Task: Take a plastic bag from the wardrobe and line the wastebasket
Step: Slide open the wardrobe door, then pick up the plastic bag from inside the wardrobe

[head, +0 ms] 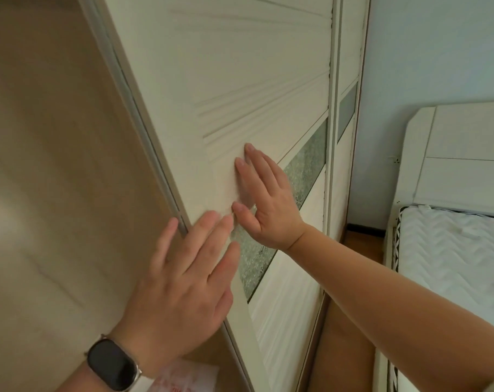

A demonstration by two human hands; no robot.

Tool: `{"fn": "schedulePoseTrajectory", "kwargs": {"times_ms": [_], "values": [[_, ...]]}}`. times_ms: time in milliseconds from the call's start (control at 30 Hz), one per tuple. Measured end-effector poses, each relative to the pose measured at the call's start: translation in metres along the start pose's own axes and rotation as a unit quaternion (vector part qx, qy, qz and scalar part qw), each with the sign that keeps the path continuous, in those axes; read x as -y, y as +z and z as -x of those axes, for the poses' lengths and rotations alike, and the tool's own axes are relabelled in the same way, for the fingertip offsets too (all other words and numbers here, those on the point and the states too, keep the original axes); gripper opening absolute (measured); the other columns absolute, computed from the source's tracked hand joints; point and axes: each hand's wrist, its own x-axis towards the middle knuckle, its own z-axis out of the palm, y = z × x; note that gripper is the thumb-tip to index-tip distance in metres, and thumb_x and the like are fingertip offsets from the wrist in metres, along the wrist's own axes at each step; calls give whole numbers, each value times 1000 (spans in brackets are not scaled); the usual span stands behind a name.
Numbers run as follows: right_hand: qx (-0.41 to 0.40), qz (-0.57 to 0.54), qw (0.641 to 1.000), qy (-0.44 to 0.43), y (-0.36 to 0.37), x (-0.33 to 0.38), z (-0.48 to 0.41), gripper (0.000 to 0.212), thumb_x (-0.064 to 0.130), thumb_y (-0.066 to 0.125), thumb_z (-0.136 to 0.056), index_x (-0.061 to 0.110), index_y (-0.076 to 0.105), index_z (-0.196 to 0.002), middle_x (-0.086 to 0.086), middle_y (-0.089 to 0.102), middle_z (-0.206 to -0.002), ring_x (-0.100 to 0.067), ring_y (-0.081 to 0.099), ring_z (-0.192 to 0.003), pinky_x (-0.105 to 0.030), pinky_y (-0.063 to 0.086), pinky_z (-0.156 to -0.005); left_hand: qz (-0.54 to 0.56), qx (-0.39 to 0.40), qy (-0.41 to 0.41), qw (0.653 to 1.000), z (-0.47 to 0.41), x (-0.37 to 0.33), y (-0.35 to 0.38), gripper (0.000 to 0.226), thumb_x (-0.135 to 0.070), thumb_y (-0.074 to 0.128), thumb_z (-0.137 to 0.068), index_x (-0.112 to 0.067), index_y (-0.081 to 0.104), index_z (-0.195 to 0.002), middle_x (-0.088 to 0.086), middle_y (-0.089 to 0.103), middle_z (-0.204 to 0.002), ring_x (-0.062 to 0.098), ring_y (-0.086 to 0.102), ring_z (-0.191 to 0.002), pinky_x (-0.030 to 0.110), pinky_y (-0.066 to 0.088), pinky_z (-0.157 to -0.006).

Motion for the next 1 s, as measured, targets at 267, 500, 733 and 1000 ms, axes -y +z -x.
{"fn": "schedulePoseTrajectory", "kwargs": {"times_ms": [267,500,733,1000], "values": [[80,29,995,54,-41,64,40,51,41,46,-97,7,56,-133,-14,54,-141,-34,49,-131,-51,42,-103,113,54,-12,992,77,17,4,44,-30,59,-86,-12,62,-126,13,49,-146,32,41,-138,53,32,-113],[186,-2,981,-49,-62,141,69,49,38,53,-96,7,58,-133,-17,59,-132,-36,55,-122,-49,46,-96,176,153,-88,968,158,6,10,48,-41,49,-91,-14,60,-128,10,52,-143,28,45,-134,50,34,-110],[354,-3,929,-107,-29,200,104,51,48,48,-97,16,56,-136,-7,57,-137,-30,53,-123,-43,46,-97,213,201,-206,934,242,-5,-4,48,-43,47,-91,-16,57,-129,8,52,-143,28,47,-133,48,36,-109],[457,-36,877,-144,50,258,149,54,55,40,-93,22,51,-134,-5,60,-133,-28,57,-121,-43,51,-92,215,276,-333,875,349,-9,-15,44,-42,50,-87,-22,56,-126,4,56,-135,29,48,-127,47,42,-106]]}}
